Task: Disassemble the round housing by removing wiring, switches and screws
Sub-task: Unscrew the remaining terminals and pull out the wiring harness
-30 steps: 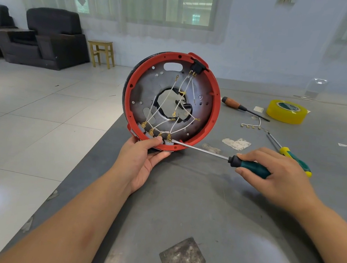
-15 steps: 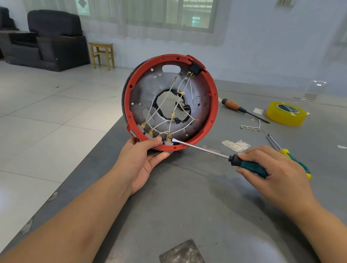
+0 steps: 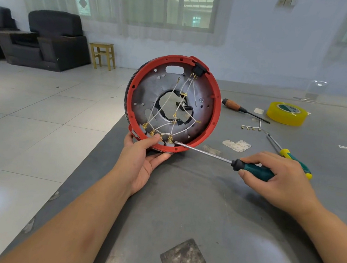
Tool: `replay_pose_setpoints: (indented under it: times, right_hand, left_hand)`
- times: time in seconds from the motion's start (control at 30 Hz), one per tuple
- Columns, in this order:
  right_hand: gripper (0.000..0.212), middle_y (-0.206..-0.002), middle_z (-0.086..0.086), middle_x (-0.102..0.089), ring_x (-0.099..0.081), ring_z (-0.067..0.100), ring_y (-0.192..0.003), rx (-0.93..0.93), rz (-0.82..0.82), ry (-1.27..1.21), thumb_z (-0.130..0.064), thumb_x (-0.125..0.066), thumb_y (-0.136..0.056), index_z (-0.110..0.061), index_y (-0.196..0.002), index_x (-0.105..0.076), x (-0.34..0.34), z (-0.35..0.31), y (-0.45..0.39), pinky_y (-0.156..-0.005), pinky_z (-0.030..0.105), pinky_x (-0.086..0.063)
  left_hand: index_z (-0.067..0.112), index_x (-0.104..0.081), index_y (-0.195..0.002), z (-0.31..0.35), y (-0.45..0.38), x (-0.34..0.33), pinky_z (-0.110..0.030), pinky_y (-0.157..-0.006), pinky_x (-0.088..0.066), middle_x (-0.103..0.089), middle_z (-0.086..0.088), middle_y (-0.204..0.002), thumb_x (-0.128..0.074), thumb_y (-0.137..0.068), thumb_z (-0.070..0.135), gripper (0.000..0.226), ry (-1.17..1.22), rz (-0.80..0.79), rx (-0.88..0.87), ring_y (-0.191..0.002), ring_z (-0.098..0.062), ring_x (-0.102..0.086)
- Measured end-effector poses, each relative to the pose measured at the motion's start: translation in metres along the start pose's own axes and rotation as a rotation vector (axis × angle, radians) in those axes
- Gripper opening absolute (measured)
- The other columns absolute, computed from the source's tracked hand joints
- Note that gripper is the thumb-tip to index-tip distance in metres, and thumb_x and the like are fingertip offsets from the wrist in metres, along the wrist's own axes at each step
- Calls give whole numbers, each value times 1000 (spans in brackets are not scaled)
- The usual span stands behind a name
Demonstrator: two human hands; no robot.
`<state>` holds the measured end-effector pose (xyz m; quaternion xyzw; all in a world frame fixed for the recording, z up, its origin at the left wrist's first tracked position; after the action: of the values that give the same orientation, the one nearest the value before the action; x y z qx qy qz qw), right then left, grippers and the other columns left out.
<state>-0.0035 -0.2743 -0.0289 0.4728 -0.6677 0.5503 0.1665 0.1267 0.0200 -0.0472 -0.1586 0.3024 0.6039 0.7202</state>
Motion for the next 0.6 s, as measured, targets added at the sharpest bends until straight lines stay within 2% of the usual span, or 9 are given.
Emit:
replay_pose_setpoints:
  times: [0.1,0.23,0.4,0.5,0.6]
  right_hand:
    - [16,-93,-29,-67,-63,-4,-86,-17,40,-66,-47,-70,-81,-51,-95,-64,3,-3,1,-70,1,-40]
    - [13,-92,-34,-66,-62,-7,-81,-21,96,-108,-47,-68,-80,-52,-92,-64,5,-6,1,-66,-1,-38]
    - [17,-93,-33,-67,-65,-4,-84,1,37,-117,-39,-76,-80,-46,-95,-70,2,-9,-1,-67,0,-41]
    - [15,-91,-30,-69,-67,0,-85,7,21,-129,-36,-78,-81,-40,-95,-74,-1,-10,-3,-68,3,-44]
    - [19,-92,-30,-70,-69,1,-87,6,-6,-144,-34,-81,-82,-45,-95,-73,0,-12,-3,-70,5,-47]
  left_hand:
    - [20,-47,-139,1,1,0,-59,-88,-62,-70,-21,-127,-65,-98,-1,50,11,-4,16,-100,-42,-77]
    - [20,-44,-142,6,4,2,-56,-82,-64,-70,-22,-123,-63,-97,-4,53,-12,-21,48,-97,-46,-76]
    - [23,-42,-143,15,7,7,-60,-81,-63,-71,-24,-123,-67,-92,-10,65,-106,-23,68,-98,-46,-76]
    - [24,-40,-145,17,8,7,-56,-79,-64,-71,-24,-123,-70,-90,-11,72,-159,-13,72,-97,-44,-77]
    - [20,-41,-144,19,8,8,-49,-81,-66,-73,-23,-122,-73,-89,-8,70,-210,-1,70,-99,-40,-77]
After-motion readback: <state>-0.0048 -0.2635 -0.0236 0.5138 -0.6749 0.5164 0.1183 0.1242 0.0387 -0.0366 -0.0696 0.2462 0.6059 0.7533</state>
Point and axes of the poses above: each hand's wrist, its own y-axis away from the middle knuckle, its own x-axis out of the back of the hand, z = x × y, the point moved 1 cm from there along -y, towards the middle knuckle
